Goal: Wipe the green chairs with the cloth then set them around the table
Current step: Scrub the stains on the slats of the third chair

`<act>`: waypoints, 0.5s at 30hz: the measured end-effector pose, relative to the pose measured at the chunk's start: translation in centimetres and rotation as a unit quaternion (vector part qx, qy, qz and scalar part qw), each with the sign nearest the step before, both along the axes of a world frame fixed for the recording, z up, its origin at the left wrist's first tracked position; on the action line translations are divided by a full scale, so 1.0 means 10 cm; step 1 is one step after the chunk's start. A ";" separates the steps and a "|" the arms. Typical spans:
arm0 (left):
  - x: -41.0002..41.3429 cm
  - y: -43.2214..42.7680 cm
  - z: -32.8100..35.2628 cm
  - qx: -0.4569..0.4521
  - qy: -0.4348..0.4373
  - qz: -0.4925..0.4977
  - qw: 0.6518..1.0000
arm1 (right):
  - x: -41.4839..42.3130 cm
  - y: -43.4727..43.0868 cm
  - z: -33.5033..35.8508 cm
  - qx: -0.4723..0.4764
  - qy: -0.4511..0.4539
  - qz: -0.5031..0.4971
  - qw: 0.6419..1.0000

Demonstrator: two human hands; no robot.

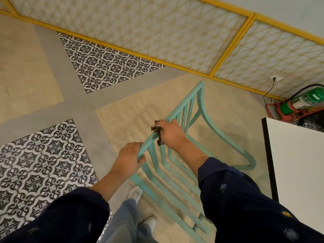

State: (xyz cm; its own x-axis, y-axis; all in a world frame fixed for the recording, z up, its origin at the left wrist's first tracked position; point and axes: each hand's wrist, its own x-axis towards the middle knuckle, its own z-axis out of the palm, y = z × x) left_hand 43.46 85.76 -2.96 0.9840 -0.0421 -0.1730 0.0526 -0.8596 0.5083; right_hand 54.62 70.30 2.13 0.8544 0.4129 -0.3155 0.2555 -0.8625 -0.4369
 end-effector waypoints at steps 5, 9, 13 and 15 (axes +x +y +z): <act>-0.05 -0.03 0.00 -0.059 -0.033 0.099 0.993 | -0.11 0.13 0.11 0.021 0.085 0.000 0.996; -0.08 -0.04 0.02 -0.092 -0.053 0.131 0.986 | -0.18 -0.08 0.15 0.216 0.301 -0.100 0.923; -0.06 -0.04 0.01 -0.114 -0.047 0.137 0.983 | -0.26 -0.49 0.05 0.530 0.351 -0.331 0.697; -0.07 -0.04 0.01 -0.120 -0.048 0.137 0.982 | -0.17 -0.57 0.03 0.610 0.302 -0.356 0.641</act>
State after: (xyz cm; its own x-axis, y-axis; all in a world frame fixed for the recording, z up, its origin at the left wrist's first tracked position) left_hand 42.77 85.32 -2.90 0.9754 0.1983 -0.0961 0.2069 -0.6740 0.7091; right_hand 52.97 64.59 2.46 0.8370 0.2415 -0.4910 -0.5466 0.4099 -0.7302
